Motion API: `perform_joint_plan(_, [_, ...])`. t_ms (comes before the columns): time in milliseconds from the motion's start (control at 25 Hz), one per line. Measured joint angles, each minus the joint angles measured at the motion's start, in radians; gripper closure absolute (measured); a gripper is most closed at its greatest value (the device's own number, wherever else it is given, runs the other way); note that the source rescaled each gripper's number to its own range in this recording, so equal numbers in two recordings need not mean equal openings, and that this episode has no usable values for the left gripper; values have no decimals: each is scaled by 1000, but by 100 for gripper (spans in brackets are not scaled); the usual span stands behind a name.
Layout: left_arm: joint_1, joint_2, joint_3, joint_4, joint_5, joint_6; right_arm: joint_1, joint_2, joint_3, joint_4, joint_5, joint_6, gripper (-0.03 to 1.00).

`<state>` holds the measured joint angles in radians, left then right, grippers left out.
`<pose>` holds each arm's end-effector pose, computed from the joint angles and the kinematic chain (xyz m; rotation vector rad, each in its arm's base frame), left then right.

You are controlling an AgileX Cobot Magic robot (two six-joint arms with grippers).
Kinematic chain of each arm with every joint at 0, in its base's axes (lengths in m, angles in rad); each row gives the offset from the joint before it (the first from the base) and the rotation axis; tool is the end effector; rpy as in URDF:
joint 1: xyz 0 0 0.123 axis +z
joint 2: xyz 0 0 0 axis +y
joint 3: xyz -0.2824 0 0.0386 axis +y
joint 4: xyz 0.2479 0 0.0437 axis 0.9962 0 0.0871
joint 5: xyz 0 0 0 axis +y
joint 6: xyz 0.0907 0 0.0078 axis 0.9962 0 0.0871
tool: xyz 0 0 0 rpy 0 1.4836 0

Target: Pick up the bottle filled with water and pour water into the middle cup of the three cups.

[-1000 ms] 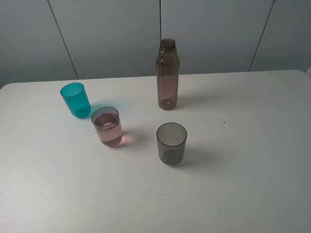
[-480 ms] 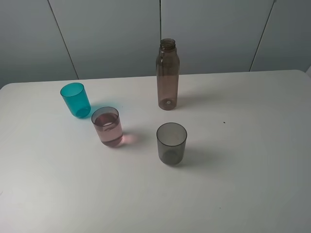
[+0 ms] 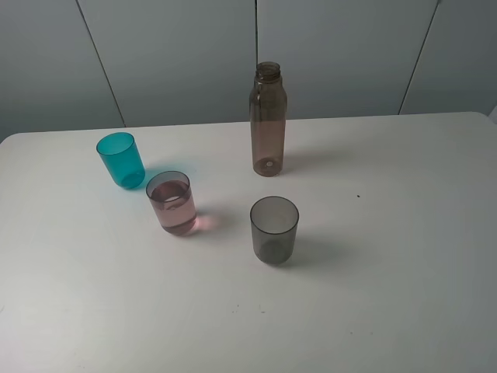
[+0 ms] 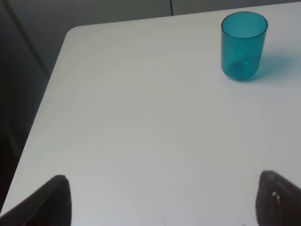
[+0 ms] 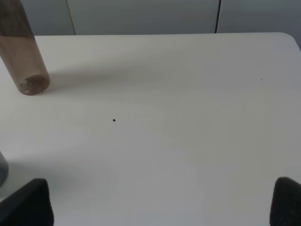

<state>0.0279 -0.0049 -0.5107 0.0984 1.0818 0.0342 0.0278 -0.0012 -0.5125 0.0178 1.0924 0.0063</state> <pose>-0.0082 0.0077 0.2787 -0.0003 2.0495 0.1565 -0.0079 0.0012 0.2781 -0.0235 2.0623 0.0424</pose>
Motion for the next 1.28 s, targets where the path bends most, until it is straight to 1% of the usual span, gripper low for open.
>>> perform_joint_plan(1280, [0,0,0,0,0,0,0,0,0,0,0,0,-2])
